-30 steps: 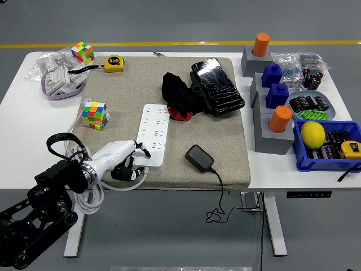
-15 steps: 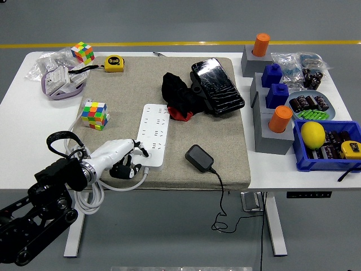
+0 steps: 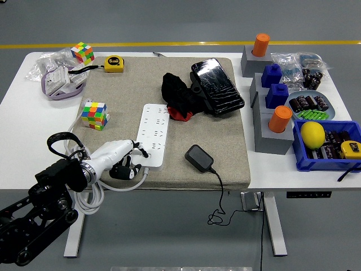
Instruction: Pull the plug out and thorw away
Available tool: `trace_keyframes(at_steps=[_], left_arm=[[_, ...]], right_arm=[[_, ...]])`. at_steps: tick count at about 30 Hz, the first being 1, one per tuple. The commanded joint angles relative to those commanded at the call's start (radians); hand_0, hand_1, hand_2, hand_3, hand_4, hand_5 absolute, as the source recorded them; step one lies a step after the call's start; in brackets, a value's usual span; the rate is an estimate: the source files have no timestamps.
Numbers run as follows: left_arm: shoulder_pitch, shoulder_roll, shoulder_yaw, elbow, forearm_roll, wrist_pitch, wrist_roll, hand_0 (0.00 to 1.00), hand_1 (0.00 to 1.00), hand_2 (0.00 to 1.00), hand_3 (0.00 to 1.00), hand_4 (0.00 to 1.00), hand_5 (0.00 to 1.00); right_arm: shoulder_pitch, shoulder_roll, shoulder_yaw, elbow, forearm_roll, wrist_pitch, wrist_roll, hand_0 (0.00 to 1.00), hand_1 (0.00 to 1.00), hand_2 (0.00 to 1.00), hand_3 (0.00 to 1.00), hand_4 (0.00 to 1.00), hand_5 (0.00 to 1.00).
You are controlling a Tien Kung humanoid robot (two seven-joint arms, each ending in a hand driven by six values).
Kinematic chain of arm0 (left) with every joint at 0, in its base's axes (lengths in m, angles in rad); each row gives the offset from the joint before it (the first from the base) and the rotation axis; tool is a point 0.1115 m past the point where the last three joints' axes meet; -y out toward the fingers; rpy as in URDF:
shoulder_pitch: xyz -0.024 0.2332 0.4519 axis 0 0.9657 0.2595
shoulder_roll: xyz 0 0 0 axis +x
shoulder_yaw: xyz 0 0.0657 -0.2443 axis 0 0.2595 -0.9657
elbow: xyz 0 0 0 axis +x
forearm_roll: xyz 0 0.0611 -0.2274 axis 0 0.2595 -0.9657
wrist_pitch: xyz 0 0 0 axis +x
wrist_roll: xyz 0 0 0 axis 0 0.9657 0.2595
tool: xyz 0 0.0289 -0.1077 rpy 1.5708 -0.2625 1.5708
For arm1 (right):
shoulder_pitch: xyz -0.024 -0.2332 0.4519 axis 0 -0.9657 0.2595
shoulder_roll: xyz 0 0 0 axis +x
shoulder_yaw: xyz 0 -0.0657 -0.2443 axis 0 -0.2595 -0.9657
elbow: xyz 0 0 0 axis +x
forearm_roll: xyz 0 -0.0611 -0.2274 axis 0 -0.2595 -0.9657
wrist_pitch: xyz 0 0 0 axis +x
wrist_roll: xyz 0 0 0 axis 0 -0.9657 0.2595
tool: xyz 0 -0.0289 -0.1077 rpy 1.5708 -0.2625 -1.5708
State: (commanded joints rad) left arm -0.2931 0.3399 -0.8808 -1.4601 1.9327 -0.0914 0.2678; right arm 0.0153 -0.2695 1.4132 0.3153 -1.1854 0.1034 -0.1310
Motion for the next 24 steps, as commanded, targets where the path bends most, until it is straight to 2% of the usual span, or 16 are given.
trace_keyframes(at_steps=[7, 9, 12, 13, 14, 18, 19, 24], left_arm=[[-0.006, -0.001, -0.043, -0.046, -0.008, 0.023, -0.028, 0.106, 0.093, 0.162, 0.646, 0.55, 0.002], [-0.009, -0.007, -0.059, -0.038, -0.011, 0.043, -0.05, 0.106, 0.093, 0.162, 0.646, 0.55, 0.002], [-0.012, -0.016, -0.088, -0.009, -0.017, 0.121, -0.116, 0.106, 0.093, 0.162, 0.646, 0.55, 0.002], [-0.013, -0.018, -0.094, -0.004, -0.022, 0.14, -0.131, 0.193, 0.215, 0.319, 0.639, 0.629, 0.002], [-0.015, -0.025, -0.114, 0.012, -0.039, 0.169, -0.155, 0.193, 0.215, 0.319, 0.639, 0.629, 0.002], [-0.025, -0.044, -0.157, 0.045, -0.044, 0.193, -0.183, 0.193, 0.215, 0.319, 0.639, 0.629, 0.002], [-0.028, -0.046, -0.165, 0.051, -0.044, 0.197, -0.188, 0.379, 0.515, 0.534, 0.733, 0.788, 0.164], [-0.04, -0.048, -0.19, 0.068, -0.043, 0.199, -0.189, 0.379, 0.515, 0.534, 0.733, 0.788, 0.164]], right_arm=[[0.001, 0.001, -0.003, 0.001, 0.002, -0.001, 0.001, 0.619, 0.662, 0.683, 0.633, 0.986, 0.524], [0.002, 0.001, -0.004, 0.002, 0.004, -0.001, 0.001, 0.619, 0.662, 0.683, 0.633, 0.986, 0.524], [0.002, 0.002, -0.004, 0.001, 0.003, -0.001, 0.002, 0.619, 0.662, 0.683, 0.633, 0.986, 0.524], [0.002, 0.002, -0.004, 0.001, 0.003, -0.001, 0.002, 0.619, 0.662, 0.683, 0.633, 0.986, 0.525], [0.002, 0.002, -0.004, 0.0, 0.002, -0.001, 0.001, 0.619, 0.662, 0.683, 0.633, 0.986, 0.525], [0.004, 0.002, -0.002, -0.001, 0.001, 0.0, 0.001, 0.619, 0.662, 0.683, 0.633, 0.986, 0.525], [0.005, 0.002, -0.003, 0.0, 0.002, 0.0, 0.001, 0.619, 0.663, 0.684, 0.633, 0.986, 0.524], [0.009, 0.001, 0.0, 0.0, 0.001, -0.002, 0.001, 0.619, 0.663, 0.684, 0.633, 0.986, 0.524]])
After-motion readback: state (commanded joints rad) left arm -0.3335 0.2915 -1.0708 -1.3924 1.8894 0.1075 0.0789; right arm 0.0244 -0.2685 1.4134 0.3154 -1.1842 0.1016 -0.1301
